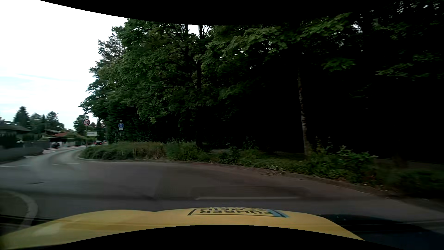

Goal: Follow the waypoints while adhering to traffic rules and regulations

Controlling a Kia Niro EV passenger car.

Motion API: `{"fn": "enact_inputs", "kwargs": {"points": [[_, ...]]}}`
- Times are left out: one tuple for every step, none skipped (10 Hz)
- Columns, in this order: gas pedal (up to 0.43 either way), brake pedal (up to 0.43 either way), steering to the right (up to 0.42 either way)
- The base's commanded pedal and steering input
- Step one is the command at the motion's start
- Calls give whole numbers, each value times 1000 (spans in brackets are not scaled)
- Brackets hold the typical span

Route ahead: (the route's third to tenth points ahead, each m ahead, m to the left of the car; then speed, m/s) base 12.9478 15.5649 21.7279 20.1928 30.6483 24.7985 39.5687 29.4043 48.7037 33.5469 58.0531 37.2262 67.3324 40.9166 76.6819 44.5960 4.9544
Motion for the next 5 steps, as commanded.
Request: {"fn": "enact_inputs", "kwargs": {"points": [[47, 0, -368], [47, 0, -368], [47, 0, -368], [47, 0, -368], [47, 0, -371]]}}
